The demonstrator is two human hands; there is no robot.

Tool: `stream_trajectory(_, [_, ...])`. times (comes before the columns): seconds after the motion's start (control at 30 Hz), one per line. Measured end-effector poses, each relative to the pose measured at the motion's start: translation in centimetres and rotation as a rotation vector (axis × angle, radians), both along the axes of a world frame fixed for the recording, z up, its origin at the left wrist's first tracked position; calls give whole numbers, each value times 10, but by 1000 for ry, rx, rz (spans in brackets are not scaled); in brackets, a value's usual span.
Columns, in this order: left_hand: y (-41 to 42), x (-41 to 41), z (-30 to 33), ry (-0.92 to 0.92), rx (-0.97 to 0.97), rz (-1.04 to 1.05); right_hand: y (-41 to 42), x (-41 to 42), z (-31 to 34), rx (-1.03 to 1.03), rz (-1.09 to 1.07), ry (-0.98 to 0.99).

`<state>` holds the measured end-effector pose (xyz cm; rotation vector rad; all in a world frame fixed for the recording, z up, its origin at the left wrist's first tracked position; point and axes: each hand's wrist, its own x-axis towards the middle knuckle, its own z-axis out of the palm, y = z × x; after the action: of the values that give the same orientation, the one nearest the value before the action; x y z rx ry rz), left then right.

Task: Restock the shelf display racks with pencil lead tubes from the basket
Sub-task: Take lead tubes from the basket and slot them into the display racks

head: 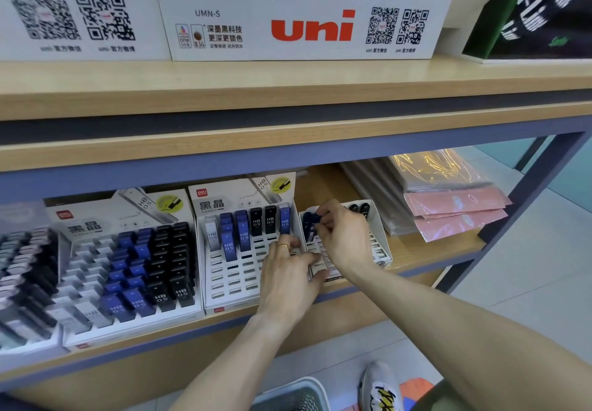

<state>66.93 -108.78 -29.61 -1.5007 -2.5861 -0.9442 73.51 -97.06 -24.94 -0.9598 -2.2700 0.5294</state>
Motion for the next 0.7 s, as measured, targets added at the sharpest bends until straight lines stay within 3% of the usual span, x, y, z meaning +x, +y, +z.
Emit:
stream_trajectory(0.23, [0,0,0,9,1,-10,-5,-2,-3,-42,68,-22])
stream_trajectory(0.47, [-11,-1,7,-11,-74,-83,-9,11,-11,-185,-77,-69])
stream_trajectory(0.7, [-42,-5,16,-8,-140,-195,-25,31,-9,-243,-50,-161])
